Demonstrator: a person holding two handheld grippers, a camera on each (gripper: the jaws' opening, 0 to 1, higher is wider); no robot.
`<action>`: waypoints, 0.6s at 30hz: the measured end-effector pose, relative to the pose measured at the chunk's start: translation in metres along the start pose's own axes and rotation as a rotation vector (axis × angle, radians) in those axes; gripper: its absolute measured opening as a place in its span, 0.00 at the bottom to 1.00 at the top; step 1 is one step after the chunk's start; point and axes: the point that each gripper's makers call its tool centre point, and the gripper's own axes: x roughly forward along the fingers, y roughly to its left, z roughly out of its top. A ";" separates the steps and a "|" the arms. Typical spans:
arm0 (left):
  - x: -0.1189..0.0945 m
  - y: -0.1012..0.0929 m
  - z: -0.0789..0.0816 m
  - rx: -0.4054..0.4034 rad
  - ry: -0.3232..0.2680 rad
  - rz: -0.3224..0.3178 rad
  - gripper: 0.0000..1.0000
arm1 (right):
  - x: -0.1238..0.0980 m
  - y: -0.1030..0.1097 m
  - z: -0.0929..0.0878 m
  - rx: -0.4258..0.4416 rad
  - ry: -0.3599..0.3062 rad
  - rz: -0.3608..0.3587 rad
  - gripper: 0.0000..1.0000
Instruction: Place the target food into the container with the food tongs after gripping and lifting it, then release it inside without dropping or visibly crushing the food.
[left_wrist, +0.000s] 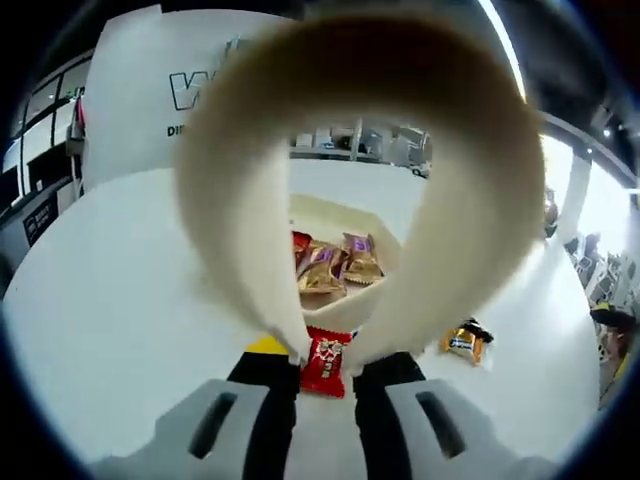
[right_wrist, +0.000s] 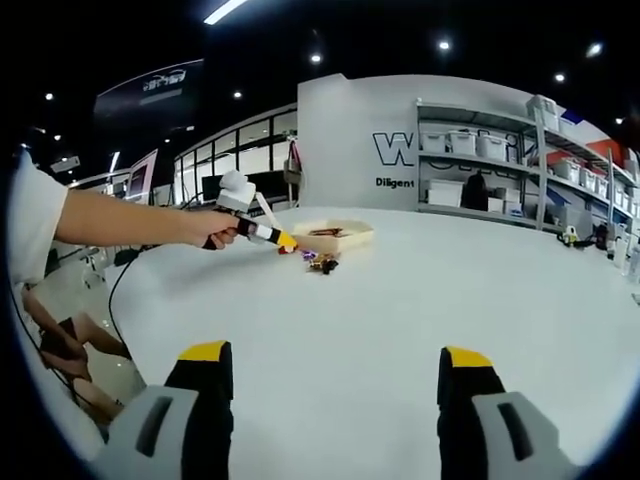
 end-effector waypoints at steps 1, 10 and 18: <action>-0.002 0.003 0.000 0.050 0.005 0.016 0.18 | 0.000 0.000 0.000 0.002 -0.002 0.000 0.83; -0.026 -0.018 0.021 0.063 -0.036 -0.061 0.19 | 0.005 0.008 0.000 -0.008 0.004 0.015 0.83; -0.030 -0.019 0.042 0.073 -0.085 -0.062 0.20 | 0.007 0.013 0.002 -0.016 0.005 0.028 0.83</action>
